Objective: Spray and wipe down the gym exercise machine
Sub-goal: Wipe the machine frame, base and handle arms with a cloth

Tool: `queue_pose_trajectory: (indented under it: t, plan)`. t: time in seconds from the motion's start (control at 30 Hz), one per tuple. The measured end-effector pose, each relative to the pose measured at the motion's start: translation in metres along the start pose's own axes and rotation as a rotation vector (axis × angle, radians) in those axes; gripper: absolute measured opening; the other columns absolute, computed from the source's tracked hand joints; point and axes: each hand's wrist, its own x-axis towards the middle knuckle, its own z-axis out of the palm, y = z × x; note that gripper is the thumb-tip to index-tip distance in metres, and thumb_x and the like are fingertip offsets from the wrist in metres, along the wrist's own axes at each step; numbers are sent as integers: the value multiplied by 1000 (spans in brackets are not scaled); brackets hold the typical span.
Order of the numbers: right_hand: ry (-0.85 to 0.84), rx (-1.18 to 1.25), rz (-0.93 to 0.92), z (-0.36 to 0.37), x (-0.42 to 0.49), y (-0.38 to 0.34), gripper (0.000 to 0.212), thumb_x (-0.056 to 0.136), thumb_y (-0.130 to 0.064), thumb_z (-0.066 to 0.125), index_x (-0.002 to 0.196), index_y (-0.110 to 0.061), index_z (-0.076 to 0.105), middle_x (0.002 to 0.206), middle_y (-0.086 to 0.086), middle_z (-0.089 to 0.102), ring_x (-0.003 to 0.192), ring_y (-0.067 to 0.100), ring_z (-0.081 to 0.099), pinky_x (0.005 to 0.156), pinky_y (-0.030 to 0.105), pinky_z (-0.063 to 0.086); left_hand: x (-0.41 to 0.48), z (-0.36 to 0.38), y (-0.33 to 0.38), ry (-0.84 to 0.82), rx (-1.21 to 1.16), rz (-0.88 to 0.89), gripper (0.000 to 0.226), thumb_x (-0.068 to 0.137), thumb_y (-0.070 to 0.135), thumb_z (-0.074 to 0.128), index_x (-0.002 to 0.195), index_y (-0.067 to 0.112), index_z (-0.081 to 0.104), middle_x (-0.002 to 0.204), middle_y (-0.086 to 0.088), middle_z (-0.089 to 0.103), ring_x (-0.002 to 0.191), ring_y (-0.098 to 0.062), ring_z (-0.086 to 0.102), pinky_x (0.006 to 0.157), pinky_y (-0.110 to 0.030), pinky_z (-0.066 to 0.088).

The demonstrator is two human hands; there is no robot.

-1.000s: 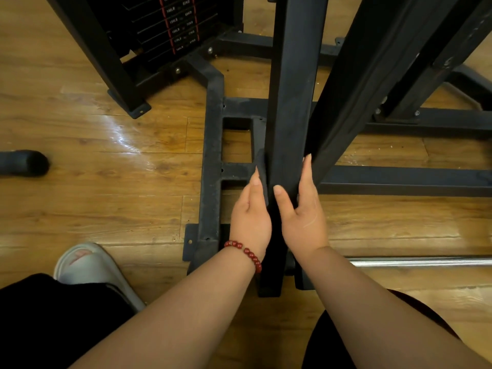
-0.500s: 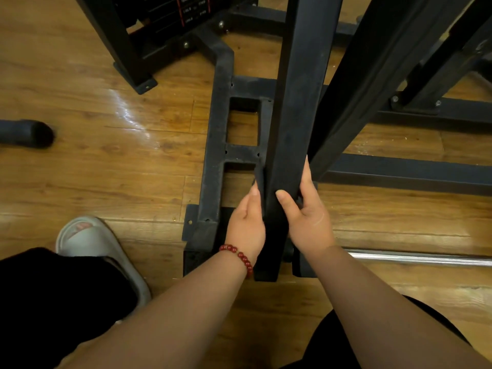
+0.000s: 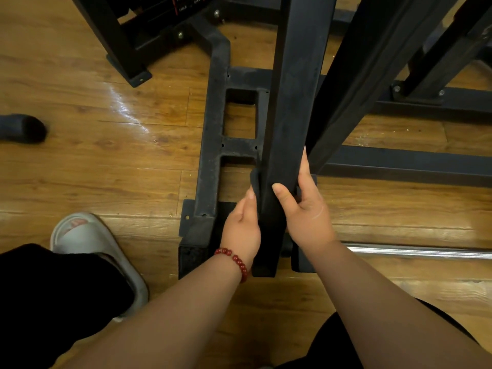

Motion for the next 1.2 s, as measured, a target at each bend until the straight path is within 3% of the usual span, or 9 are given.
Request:
queue_pose_trajectory:
  t: [0.1, 0.23, 0.3, 0.37, 0.53, 0.7, 0.93, 1.07, 1.2]
  plan:
    - [-21, -8, 17, 0, -3, 0, 80, 98, -29, 56, 151, -49, 0, 138, -40, 36, 133, -12, 33, 114, 25, 29, -8, 2, 0, 24, -45, -38, 47, 96, 62, 35, 136, 42, 52, 130, 15, 60, 121, -5, 54, 107, -37, 43]
    - [-49, -29, 5, 0, -4, 4, 84, 95, -29, 60, 155, -39, 3, 159, -14, 26, 145, 2, 22, 120, 42, 26, -10, 5, 25, 52, -34, 124, 37, 101, 49, 34, 136, 46, 47, 114, 36, 54, 101, 27, 46, 90, 0, 38]
    - [-36, -54, 10, -2, -2, 5, 84, 92, -39, 60, 155, -40, 5, 159, -10, 26, 146, 5, 21, 119, 45, 27, -9, 5, 29, 43, -25, 144, 32, 102, 47, 33, 132, 49, 44, 103, 41, 49, 91, 33, 44, 81, 6, 36]
    - [-34, -67, 29, -2, -3, 4, 84, 89, -46, 59, 154, -44, 5, 158, -9, 28, 146, 7, 23, 118, 46, 28, -6, 1, 19, 31, -12, 71, 32, 101, 52, 33, 128, 48, 50, 107, 36, 53, 94, 21, 49, 84, -4, 39]
    - [-42, -57, 21, -2, -4, 4, 81, 94, -32, 60, 156, -36, 7, 154, -11, 34, 142, 1, 29, 119, 38, 29, -6, -1, -4, -14, 6, -140, 46, 98, 61, 31, 123, 38, 62, 114, 11, 68, 108, -7, 61, 99, -38, 49]
    - [-37, -40, 21, -1, -3, 10, 83, 92, -42, 59, 155, -39, 6, 157, -13, 29, 144, 3, 25, 119, 43, 27, -14, 4, 2, 72, -9, -5, 46, 98, 58, 31, 138, 44, 48, 134, 15, 57, 123, -4, 52, 107, -33, 42]
    - [-22, -11, 39, 2, -3, 13, 82, 89, -49, 58, 153, -47, 6, 156, -13, 31, 144, 8, 29, 117, 47, 30, -14, 6, -11, 110, -51, -110, 52, 95, 64, 31, 131, 38, 57, 122, 7, 65, 114, -14, 59, 103, -43, 47]
    - [-31, 2, 49, 1, -3, 11, 83, 91, -42, 61, 153, -46, 7, 157, -14, 30, 144, 5, 27, 118, 46, 29, -14, 8, 20, 118, -52, 65, 42, 99, 55, 32, 133, 41, 53, 114, 24, 62, 108, 5, 55, 104, -32, 44]
    - [21, 8, 66, 1, -4, 3, 82, 88, -37, 66, 152, -46, 16, 152, -14, 38, 141, 5, 32, 116, 44, 32, -15, 8, 48, 89, -26, 202, 46, 100, 52, 32, 140, 36, 50, 135, 13, 57, 125, -2, 51, 108, -33, 43]
